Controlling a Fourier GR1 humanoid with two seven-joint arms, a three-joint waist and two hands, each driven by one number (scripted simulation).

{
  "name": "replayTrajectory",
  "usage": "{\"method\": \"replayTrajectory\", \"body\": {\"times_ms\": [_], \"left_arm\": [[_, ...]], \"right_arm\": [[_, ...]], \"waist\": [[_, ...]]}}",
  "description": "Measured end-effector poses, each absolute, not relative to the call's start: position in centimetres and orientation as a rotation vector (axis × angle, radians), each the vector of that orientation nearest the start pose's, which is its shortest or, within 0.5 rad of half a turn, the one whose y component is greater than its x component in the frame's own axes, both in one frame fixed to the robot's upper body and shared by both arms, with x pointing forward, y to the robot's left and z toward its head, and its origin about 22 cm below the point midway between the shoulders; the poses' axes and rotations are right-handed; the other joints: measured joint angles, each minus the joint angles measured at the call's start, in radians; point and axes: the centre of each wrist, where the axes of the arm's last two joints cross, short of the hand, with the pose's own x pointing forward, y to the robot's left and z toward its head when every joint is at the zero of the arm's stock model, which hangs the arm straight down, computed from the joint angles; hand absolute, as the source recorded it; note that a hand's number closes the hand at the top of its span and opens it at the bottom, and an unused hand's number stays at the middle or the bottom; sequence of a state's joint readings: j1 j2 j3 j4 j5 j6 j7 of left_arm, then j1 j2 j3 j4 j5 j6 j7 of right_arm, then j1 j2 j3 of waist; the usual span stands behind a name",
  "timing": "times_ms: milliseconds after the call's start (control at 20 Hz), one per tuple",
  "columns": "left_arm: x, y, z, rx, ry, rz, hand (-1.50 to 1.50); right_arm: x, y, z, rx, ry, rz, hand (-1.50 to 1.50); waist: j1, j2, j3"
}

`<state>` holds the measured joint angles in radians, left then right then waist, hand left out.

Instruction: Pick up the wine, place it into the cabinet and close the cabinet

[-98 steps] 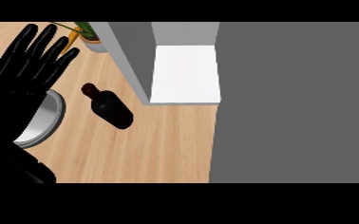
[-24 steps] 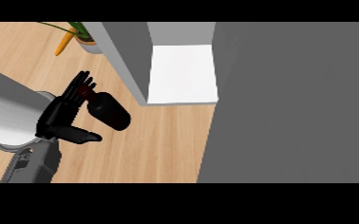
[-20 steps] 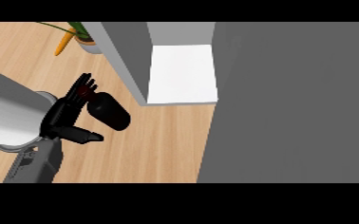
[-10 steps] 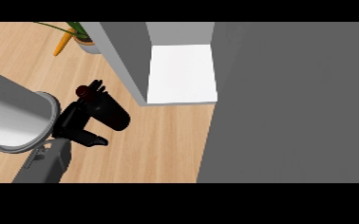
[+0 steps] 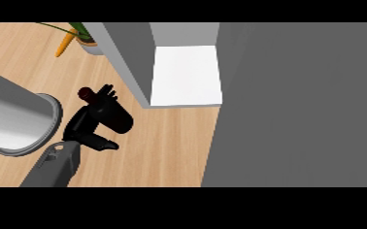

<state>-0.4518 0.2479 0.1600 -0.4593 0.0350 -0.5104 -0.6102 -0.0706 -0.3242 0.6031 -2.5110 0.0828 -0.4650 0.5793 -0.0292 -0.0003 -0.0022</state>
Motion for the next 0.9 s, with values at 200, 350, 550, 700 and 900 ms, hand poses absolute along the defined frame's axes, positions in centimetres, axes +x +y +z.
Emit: {"method": "replayTrajectory", "body": {"times_ms": [200, 350, 550, 700, 900], "left_arm": [[30.0, 31.3, -10.8, -0.357, -1.501, -0.108, 1.5], [29.8, 30.9, -11.2, -0.368, -1.505, -0.083, 1.5], [29.9, 30.6, -11.4, -0.362, -1.523, -0.071, 1.5], [30.1, 30.8, -11.2, -0.339, -1.552, -0.084, 1.5], [29.7, 30.5, -11.5, -0.303, -1.6, -0.089, 1.5]], "right_arm": [[11.8, -15.9, 19.0, 0.264, -1.853, 0.195, -1.5], [11.8, -15.8, 18.9, 0.267, -1.856, 0.193, -1.5], [11.7, -15.7, 18.9, 0.266, -1.854, 0.194, -1.5], [11.9, -16.0, 19.0, 0.238, -1.871, 0.197, -1.5], [11.8, -16.2, 18.8, 0.224, -1.864, 0.199, -1.5]], "waist": [[-0.001, -0.001, 0.0], [0.0, 0.0, 0.0], [-0.001, 0.0, 0.0], [0.0, 0.0, 0.0], [0.003, -0.001, 0.001]]}}
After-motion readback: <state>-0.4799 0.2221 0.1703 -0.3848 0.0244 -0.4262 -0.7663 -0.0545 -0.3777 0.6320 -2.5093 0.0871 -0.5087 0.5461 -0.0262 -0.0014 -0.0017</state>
